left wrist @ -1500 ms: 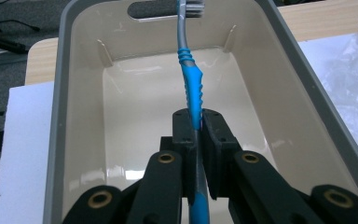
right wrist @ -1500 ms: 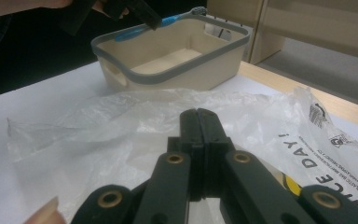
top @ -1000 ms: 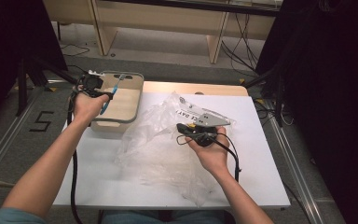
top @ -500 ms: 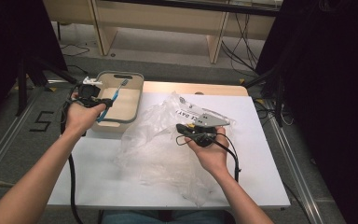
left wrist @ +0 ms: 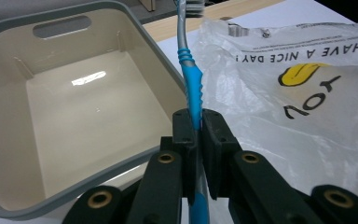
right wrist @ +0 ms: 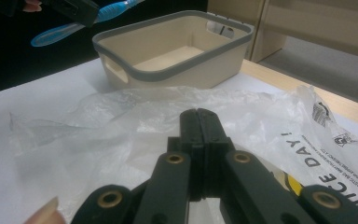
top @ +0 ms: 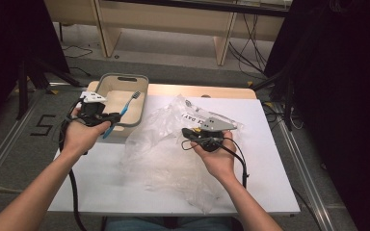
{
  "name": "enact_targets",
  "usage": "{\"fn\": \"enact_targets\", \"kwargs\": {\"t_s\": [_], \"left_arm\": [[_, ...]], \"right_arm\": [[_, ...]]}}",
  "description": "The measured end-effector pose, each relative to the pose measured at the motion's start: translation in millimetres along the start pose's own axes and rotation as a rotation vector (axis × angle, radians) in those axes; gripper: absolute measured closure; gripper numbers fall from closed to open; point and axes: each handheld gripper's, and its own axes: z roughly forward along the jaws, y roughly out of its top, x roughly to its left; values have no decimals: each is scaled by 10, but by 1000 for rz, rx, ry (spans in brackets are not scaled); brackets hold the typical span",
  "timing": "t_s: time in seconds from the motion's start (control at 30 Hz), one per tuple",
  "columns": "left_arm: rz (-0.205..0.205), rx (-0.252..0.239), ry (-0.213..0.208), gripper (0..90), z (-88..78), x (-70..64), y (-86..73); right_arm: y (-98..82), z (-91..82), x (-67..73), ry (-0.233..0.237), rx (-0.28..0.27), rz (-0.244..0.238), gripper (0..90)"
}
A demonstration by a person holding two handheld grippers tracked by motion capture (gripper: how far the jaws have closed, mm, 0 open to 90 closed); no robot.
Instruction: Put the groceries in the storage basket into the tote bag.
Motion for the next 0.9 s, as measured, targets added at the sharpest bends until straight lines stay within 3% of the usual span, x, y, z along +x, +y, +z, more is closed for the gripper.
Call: {"fn": "enact_targets", "kwargs": {"t_s": [0.23, 0.9], "left_arm": [[3, -10, -38, 841, -69, -44, -66], [89, -30, -155, 840, -325, -546, -371]], "right_arm": [[-3, -2, -4, -1, 4, 1, 900], [-30, 5, -20, -4, 14, 2, 900]]}}
